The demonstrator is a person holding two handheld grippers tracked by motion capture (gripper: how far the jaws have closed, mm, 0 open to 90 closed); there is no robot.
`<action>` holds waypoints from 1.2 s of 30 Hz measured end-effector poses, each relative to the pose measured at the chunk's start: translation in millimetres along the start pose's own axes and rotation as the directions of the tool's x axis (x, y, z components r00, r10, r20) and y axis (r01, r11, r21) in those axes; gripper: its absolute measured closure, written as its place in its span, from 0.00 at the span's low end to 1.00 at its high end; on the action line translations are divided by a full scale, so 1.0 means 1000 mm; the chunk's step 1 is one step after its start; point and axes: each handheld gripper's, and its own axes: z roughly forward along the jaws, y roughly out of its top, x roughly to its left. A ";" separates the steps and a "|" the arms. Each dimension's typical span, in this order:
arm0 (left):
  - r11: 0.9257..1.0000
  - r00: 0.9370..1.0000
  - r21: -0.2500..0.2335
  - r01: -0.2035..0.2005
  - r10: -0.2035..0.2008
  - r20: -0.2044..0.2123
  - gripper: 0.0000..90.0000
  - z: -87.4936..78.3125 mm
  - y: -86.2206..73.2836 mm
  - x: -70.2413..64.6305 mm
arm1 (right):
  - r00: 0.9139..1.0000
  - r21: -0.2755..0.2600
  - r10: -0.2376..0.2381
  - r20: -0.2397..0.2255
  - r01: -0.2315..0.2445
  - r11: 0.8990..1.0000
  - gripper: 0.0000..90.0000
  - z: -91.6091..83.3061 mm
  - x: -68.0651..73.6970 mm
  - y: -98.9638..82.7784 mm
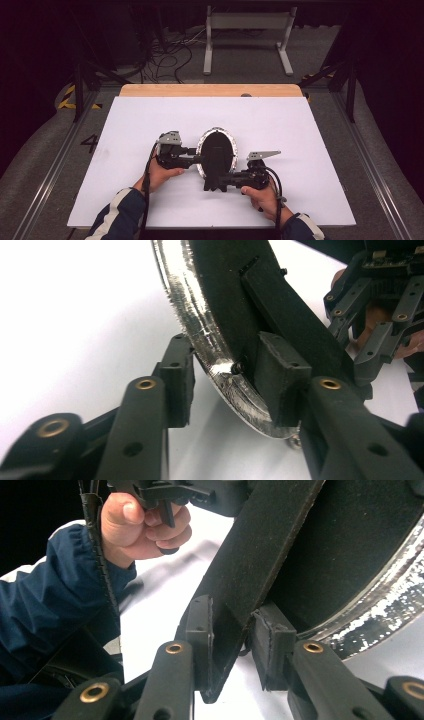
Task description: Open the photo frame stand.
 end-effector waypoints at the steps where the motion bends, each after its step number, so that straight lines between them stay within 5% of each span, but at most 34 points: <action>1: 1.000 1.000 -0.004 -0.002 0.002 -0.008 0.70 -0.001 0.001 -0.001 | 1.000 -0.004 -0.003 -0.005 0.003 1.000 0.80 -0.001 0.002 0.001; 7: 0.996 0.991 -0.018 -0.087 0.085 -0.100 0.71 -0.003 0.007 -0.013 | 1.000 -0.015 -0.027 0.002 0.027 1.000 0.82 -0.005 0.006 0.006; 9: 0.990 0.982 -0.027 -0.136 0.131 -0.139 0.73 -0.004 0.010 -0.018 | 0.999 -0.012 -0.037 0.007 0.037 0.999 0.83 -0.005 0.006 0.007; 14: 0.981 0.969 -0.046 -0.188 0.178 -0.171 0.75 -0.007 0.009 -0.023 | 0.998 -0.006 -0.054 0.013 0.054 0.999 0.85 -0.006 0.009 0.009; 17: 0.983 0.983 -0.084 -0.163 0.154 -0.101 0.78 -0.011 0.004 -0.021 | 0.998 0.015 -0.059 0.026 0.059 0.998 0.88 -0.006 0.008 0.007; 24: 0.988 0.990 -0.075 -0.138 0.137 -0.018 0.74 -0.009 0.001 -0.019 | 0.997 0.039 -0.072 0.043 0.070 0.997 0.90 -0.004 0.009 0.005; 27: 0.989 0.990 -0.049 -0.141 0.141 -0.007 0.74 -0.006 0.000 -0.019 | 0.996 0.040 -0.074 0.046 0.072 0.997 0.90 -0.004 0.009 0.006; 36: 0.980 0.978 0.024 -0.196 0.197 -0.065 0.78 -0.002 -0.002 -0.023 | 0.995 0.043 -0.089 0.047 0.087 0.995 0.90 -0.005 0.011 0.006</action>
